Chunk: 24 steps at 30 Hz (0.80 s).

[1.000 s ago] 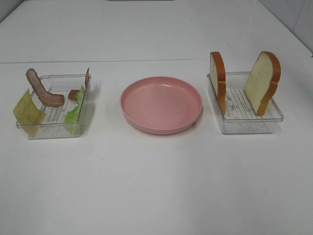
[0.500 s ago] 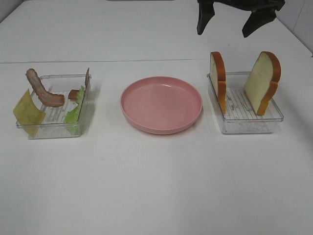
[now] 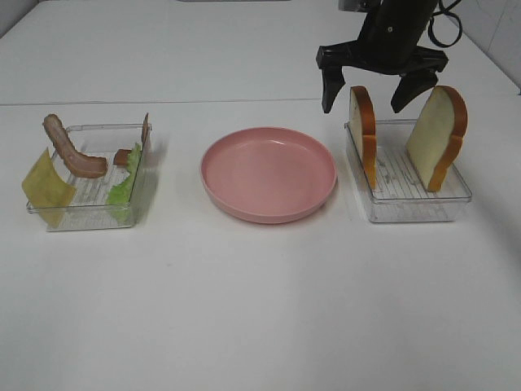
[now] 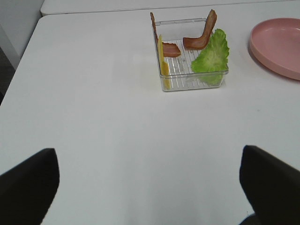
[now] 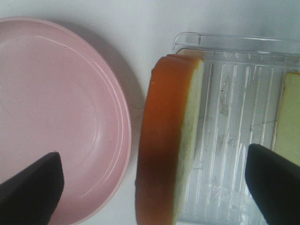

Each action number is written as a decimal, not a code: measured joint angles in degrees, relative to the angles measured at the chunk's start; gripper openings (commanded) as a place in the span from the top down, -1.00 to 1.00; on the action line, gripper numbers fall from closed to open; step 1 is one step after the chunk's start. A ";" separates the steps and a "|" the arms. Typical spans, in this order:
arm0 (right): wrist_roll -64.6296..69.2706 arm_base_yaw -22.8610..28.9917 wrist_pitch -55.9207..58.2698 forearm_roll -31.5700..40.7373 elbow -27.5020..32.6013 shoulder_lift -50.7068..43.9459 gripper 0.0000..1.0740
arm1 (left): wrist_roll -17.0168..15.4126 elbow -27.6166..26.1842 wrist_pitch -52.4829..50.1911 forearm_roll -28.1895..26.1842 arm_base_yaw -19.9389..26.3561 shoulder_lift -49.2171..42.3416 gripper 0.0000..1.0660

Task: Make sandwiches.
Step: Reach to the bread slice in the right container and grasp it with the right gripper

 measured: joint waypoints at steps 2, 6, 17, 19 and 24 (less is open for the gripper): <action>0.00 0.00 -0.52 0.00 0.00 0.80 -0.83 | 0.00 0.00 0.00 0.00 0.00 0.00 -0.88; 0.00 0.00 -1.83 0.00 0.00 1.83 -0.83 | 0.00 0.00 0.00 0.00 0.00 0.00 -0.88; 0.00 0.00 -3.04 0.52 -0.46 4.98 -0.68 | 0.00 0.00 0.00 0.00 0.00 0.00 -0.88; 0.00 0.00 -2.86 0.57 -0.46 5.04 -0.62 | 0.00 0.00 0.00 0.00 0.00 0.00 -0.88; 0.00 0.00 -2.58 0.63 -0.46 5.10 0.10 | 0.00 0.00 0.00 0.00 0.00 0.00 -0.88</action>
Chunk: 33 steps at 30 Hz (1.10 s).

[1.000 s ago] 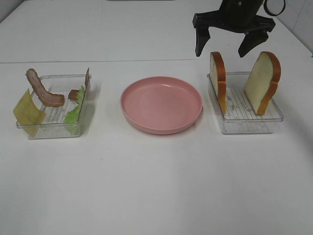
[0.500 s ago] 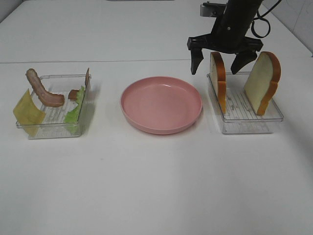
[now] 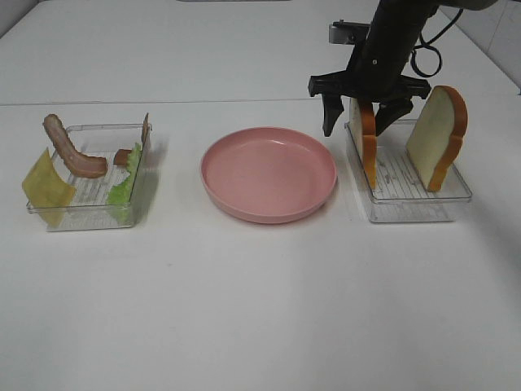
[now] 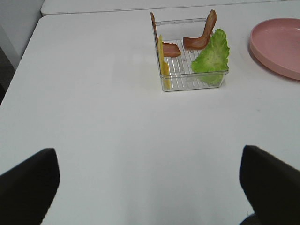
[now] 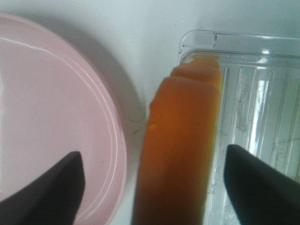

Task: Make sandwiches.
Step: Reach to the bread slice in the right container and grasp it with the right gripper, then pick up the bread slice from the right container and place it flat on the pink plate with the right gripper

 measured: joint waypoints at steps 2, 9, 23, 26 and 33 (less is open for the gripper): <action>0.00 0.00 0.06 0.00 0.00 0.00 0.23 | 0.00 0.00 0.00 0.00 0.00 0.00 -0.88; 0.00 -0.17 0.52 -2.06 0.00 0.00 0.46 | 0.00 0.00 0.00 0.00 0.00 0.00 -0.88; 0.86 -0.46 1.03 -2.81 0.00 0.00 1.00 | 0.00 0.00 0.00 0.00 0.00 0.00 -0.88; 1.15 -0.46 1.66 -2.81 -0.06 0.00 1.00 | 0.00 0.00 0.00 0.00 0.00 0.00 -0.88; 2.75 -0.46 3.84 -2.64 -2.46 -1.72 1.00 | 0.00 0.00 0.00 0.00 0.00 0.00 -0.88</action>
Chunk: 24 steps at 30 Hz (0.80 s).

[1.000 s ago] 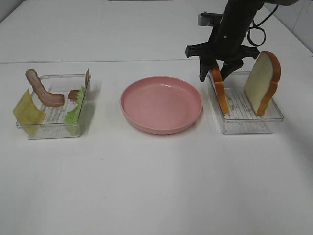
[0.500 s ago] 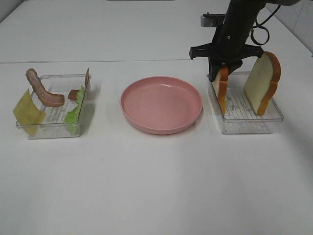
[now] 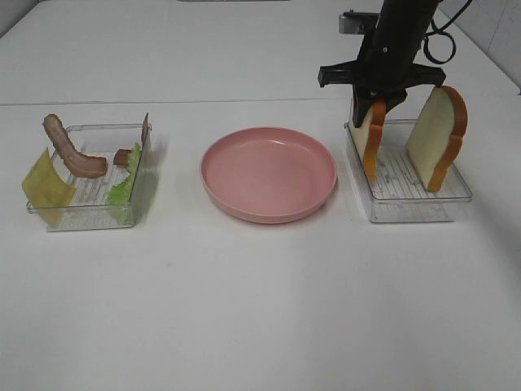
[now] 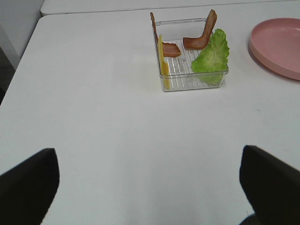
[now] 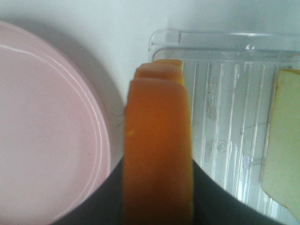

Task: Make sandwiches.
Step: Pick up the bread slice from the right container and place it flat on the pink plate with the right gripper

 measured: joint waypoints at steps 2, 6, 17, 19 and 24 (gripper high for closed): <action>0.23 0.06 0.17 0.17 -0.52 -1.38 1.00 | 0.00 0.00 0.00 0.00 0.00 0.00 -0.88; 0.46 0.06 0.06 1.26 -0.92 -3.72 1.00 | 0.00 0.00 0.00 0.00 0.00 0.00 -0.88; -0.17 0.17 0.06 10.03 -0.92 -13.46 1.00 | 0.00 0.00 0.00 0.00 0.00 0.00 -0.88; -1.83 0.17 0.06 15.81 -0.17 -14.95 1.00 | 0.00 0.00 0.00 0.00 0.00 0.00 -0.88; -5.33 0.40 -0.34 24.81 4.93 -15.53 1.00 | 0.00 0.00 0.00 0.00 0.00 0.00 -0.88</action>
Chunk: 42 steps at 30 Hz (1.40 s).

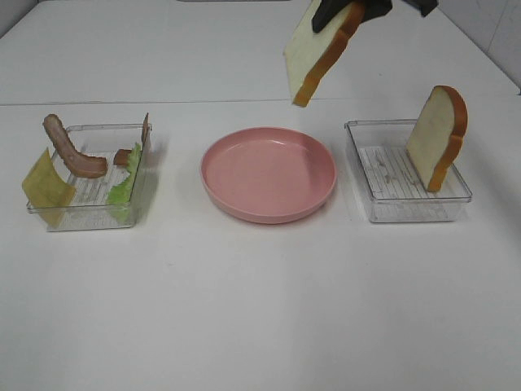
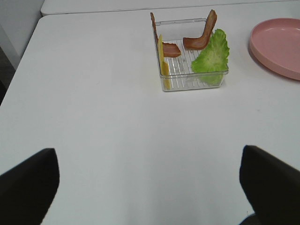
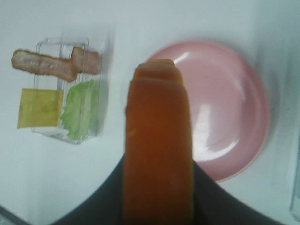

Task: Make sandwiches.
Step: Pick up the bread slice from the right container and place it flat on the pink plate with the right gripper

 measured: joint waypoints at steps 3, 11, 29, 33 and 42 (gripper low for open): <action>-3.27 0.06 -3.04 6.19 6.25 0.00 1.00 | 0.00 0.00 0.00 0.00 0.00 0.00 -0.88; -10.77 0.17 -17.02 19.42 20.11 0.00 1.00 | 0.00 0.00 0.00 0.00 0.00 0.00 -0.88; -21.66 2.12 -27.73 34.15 24.12 11.34 1.00 | 0.00 0.00 0.00 0.00 0.00 0.00 -0.88; -23.38 2.23 -27.96 35.52 23.09 13.58 1.00 | 0.00 0.00 0.00 0.00 0.00 0.00 -0.88; -24.06 3.38 -28.88 34.15 20.51 14.95 1.00 | 0.00 0.00 0.00 0.00 0.00 0.00 -0.88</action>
